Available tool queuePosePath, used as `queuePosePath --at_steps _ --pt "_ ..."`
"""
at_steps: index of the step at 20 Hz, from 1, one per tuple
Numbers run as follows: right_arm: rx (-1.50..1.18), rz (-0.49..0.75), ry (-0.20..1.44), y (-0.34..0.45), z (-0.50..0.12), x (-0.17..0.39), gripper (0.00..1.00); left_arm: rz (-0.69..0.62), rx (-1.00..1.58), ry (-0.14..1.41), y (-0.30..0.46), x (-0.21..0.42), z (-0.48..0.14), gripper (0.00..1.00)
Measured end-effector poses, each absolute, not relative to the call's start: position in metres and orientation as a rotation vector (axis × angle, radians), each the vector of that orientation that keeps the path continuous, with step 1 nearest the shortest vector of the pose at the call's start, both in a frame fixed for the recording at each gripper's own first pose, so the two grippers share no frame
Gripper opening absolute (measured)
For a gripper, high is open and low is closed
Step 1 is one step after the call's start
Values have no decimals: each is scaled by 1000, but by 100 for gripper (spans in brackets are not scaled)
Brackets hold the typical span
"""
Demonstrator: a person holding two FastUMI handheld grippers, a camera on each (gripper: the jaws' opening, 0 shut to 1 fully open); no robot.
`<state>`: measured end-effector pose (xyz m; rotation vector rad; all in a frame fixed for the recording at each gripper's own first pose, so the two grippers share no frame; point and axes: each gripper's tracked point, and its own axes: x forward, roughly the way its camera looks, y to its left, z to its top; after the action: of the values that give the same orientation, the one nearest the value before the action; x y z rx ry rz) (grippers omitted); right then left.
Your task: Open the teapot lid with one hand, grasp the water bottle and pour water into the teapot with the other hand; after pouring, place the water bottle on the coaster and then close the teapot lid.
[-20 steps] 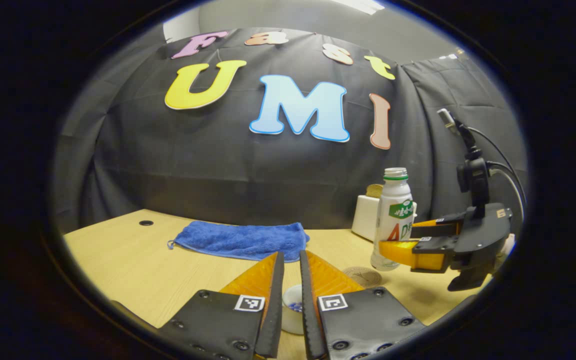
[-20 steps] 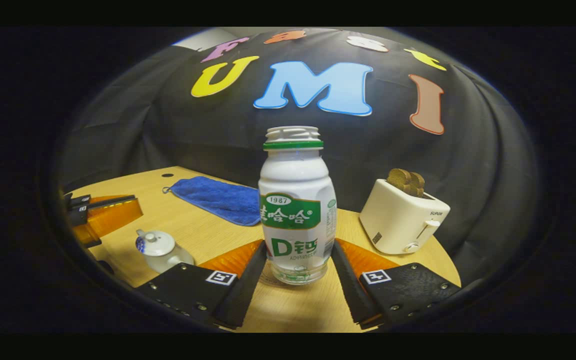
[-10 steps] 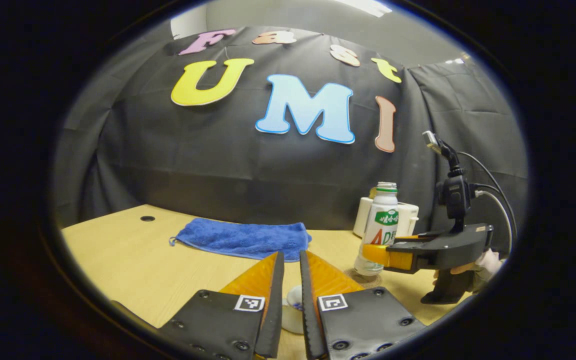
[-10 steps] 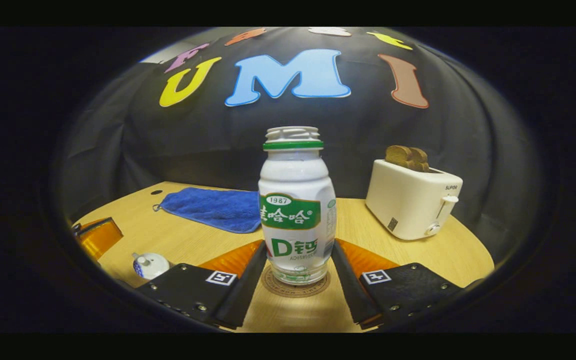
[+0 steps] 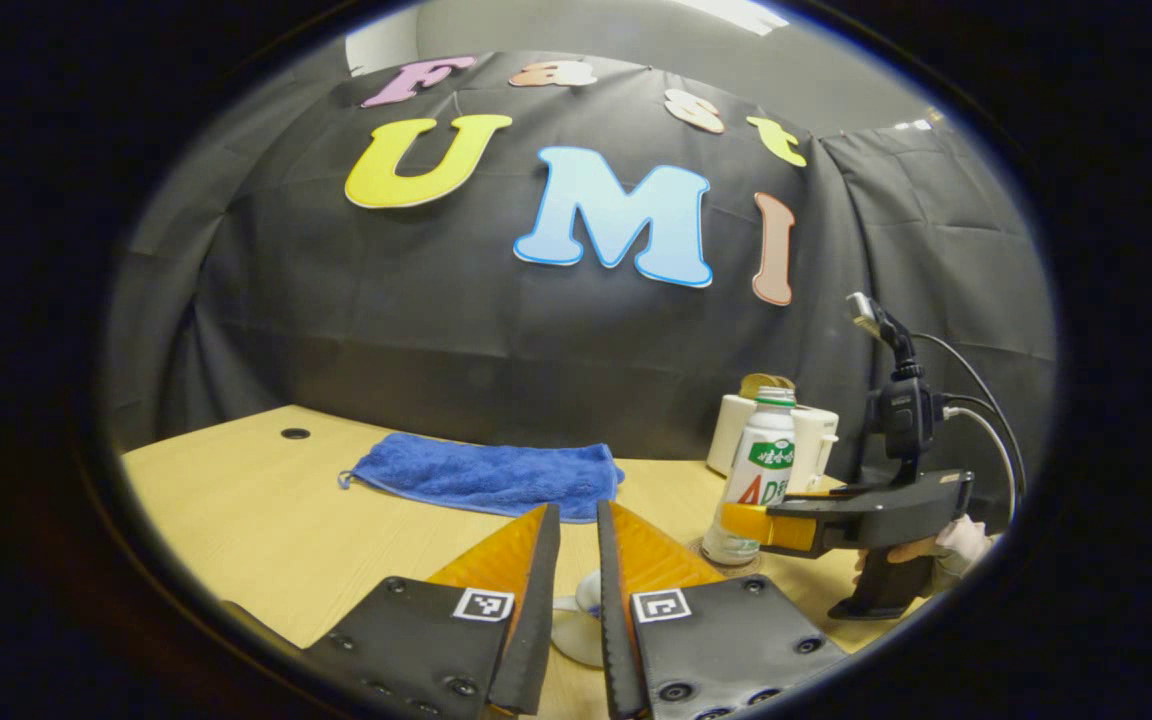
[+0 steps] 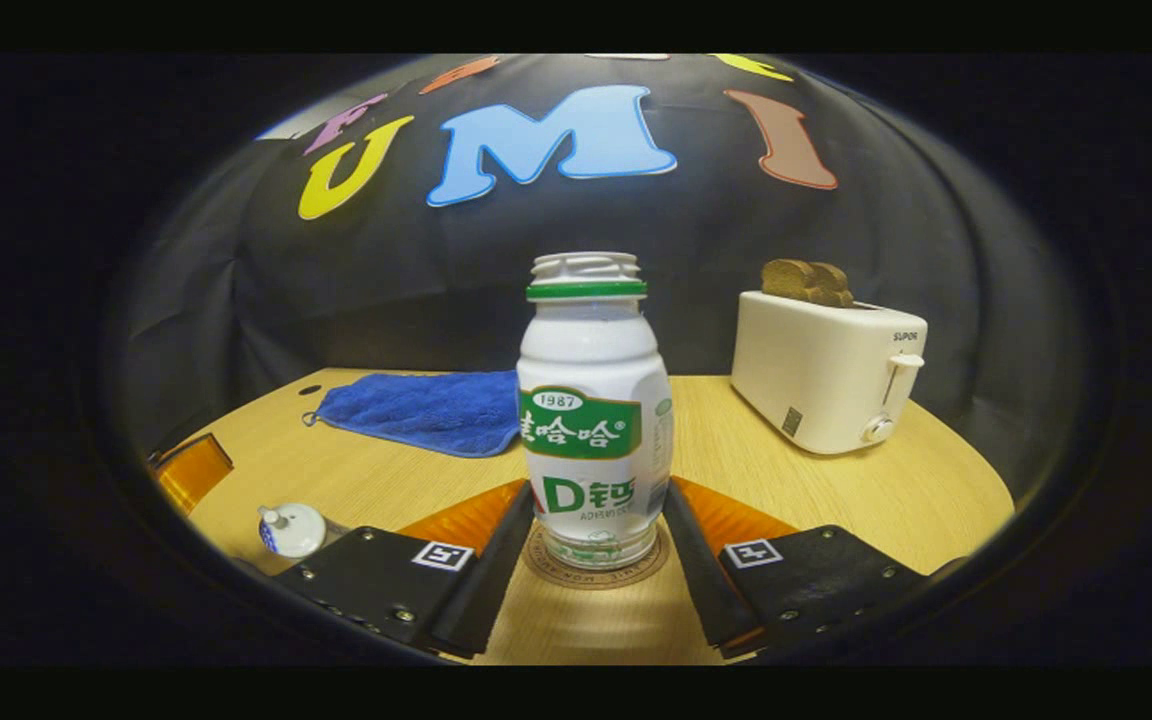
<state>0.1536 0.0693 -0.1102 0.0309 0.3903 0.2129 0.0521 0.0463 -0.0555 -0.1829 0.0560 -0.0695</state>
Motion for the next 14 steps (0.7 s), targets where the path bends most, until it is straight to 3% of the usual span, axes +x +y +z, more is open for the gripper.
queuePosePath --at_steps 9,11,14 --pt "30 219 375 66 -118 150 81 -69 -175 70 46 53 -60 27" --pt "23 215 369 65 -118 147 95 -69 -175 71 46 52 -60 27" --pt "-1 206 340 61 -110 141 99 -72 -172 74 46 53 -60 27"
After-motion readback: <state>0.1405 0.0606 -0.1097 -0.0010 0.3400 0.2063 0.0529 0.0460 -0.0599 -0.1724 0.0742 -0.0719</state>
